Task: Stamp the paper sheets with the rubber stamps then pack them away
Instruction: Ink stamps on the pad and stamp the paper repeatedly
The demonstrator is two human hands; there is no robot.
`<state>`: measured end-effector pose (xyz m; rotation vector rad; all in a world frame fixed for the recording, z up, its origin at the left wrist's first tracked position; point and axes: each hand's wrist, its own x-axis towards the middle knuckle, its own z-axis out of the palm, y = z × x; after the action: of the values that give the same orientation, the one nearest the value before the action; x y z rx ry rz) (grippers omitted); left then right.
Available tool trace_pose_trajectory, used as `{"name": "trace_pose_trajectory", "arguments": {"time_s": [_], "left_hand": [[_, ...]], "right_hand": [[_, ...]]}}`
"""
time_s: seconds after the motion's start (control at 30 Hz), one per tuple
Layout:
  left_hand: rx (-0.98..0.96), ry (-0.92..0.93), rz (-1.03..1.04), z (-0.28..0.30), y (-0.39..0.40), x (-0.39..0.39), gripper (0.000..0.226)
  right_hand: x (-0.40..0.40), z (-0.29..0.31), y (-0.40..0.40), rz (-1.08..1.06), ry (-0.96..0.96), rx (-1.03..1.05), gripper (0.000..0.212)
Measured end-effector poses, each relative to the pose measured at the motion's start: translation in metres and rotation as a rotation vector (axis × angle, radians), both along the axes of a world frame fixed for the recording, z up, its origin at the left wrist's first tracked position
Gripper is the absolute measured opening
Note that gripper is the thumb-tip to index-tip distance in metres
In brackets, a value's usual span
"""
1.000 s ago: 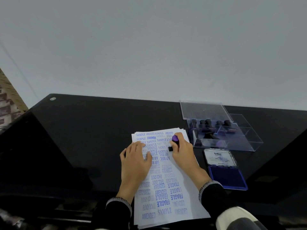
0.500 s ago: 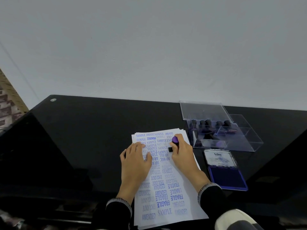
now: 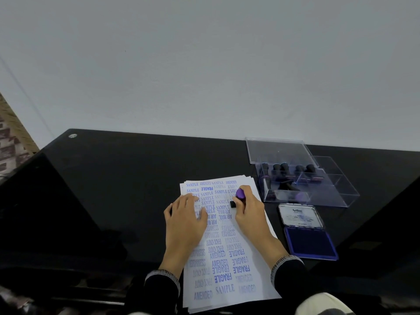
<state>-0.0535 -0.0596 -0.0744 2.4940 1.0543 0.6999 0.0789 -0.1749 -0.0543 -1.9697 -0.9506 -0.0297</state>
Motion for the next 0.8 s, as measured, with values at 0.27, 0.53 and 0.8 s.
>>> {"name": "trace_pose_trajectory", "arguments": {"time_s": [0.27, 0.53, 0.8], "left_hand": [[0.002, 0.000, -0.001, 0.000, 0.000, 0.000, 0.038], [0.015, -0.008, 0.003, 0.000, -0.001, 0.000, 0.036], [0.024, 0.000, 0.000, 0.001, -0.001, 0.000, 0.034]], "right_hand": [[0.002, 0.000, 0.001, -0.006, -0.003, -0.012, 0.017], [0.007, 0.009, 0.001, 0.041, 0.050, -0.070, 0.017], [0.002, 0.013, -0.003, 0.036, 0.179, -0.005, 0.015]]}}
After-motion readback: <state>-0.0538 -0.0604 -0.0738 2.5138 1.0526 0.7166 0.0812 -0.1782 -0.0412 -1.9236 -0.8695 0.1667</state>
